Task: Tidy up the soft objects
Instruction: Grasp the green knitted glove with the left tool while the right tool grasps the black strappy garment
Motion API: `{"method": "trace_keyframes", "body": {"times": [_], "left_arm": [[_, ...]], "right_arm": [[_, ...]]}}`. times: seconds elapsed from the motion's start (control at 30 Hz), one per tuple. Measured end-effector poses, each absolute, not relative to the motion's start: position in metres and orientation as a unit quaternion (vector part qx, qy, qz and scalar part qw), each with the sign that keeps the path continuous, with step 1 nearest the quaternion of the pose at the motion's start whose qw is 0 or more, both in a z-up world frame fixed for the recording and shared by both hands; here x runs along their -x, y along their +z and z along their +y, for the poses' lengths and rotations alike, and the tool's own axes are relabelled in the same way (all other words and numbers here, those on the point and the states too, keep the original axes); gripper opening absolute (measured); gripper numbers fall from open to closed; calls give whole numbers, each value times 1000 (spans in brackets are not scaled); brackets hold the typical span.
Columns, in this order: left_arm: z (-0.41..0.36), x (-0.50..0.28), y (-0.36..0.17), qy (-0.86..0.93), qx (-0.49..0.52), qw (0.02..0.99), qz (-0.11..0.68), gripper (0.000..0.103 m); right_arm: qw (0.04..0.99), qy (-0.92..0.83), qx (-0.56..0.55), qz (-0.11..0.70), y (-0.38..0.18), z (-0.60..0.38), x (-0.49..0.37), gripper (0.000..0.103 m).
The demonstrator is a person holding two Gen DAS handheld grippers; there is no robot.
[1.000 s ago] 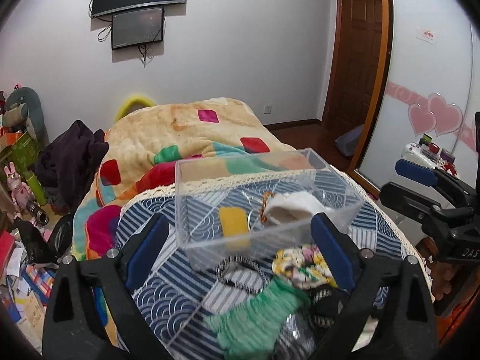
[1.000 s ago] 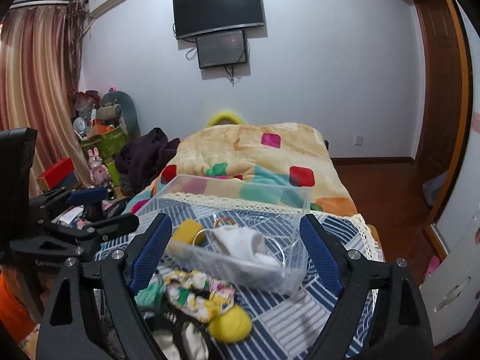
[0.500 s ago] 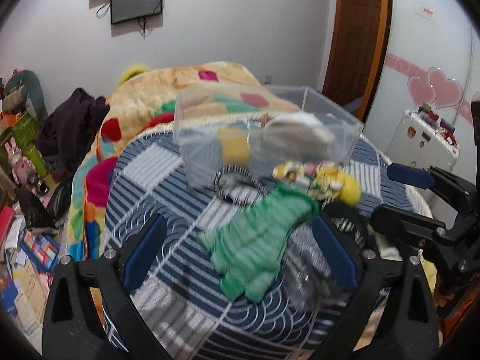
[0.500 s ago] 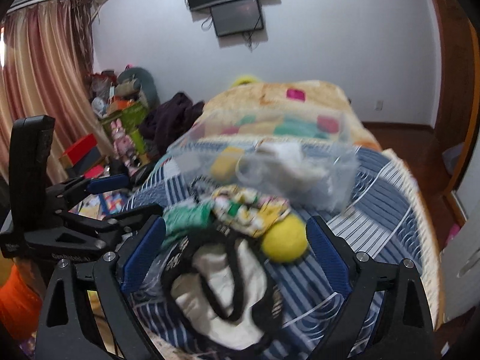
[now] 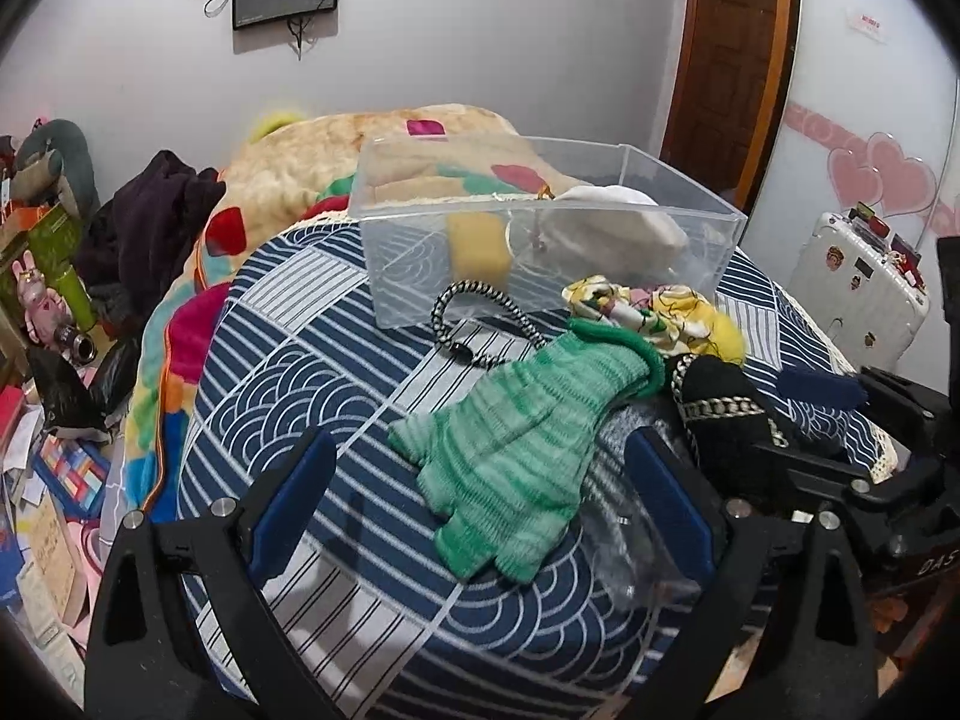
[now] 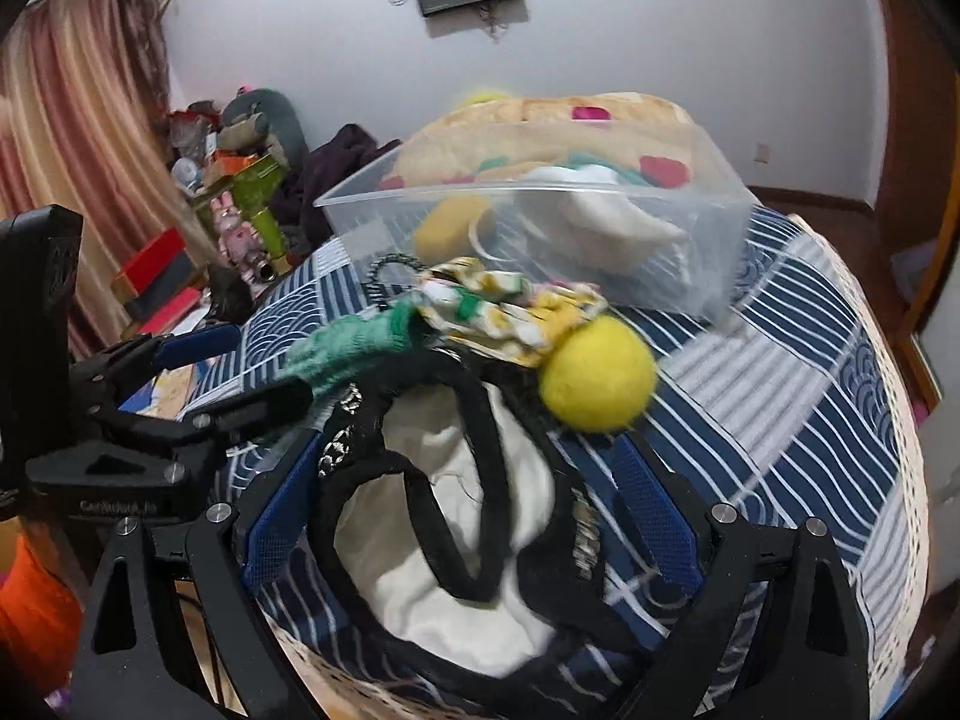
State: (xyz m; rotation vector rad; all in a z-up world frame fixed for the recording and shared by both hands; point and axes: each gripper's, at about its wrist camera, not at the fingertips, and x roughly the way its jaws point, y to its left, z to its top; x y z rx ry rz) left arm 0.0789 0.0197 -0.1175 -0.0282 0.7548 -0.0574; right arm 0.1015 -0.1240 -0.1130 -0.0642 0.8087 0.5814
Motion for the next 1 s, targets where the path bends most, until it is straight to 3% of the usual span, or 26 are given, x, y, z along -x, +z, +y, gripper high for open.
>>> {"method": "trace_keyframes", "body": {"times": [0.17,0.27,0.33,0.43,0.57,0.73,1.0], "left_arm": [[17,-88,-123,-28,2,930,367,88],[21,-91,-128,-29,15,927,375,78],[26,-91,-132,-39,32,923,381,69],[26,-88,-132,-49,33,924,377,63],[21,-82,-131,-60,26,927,370,50],[21,-76,-127,-65,28,928,365,18],[21,-60,-109,-72,22,936,344,13]], "right_arm": [[878,268,15,396,-117,-144,-99,78],[866,266,11,424,-130,-152,-102,62],[868,269,13,417,-131,-153,-97,60],[864,284,26,415,-129,-147,-92,38],[873,282,52,395,-125,-140,-84,25],[876,289,50,383,-118,-145,-85,21],[890,299,63,337,-88,-144,-70,21]]}}
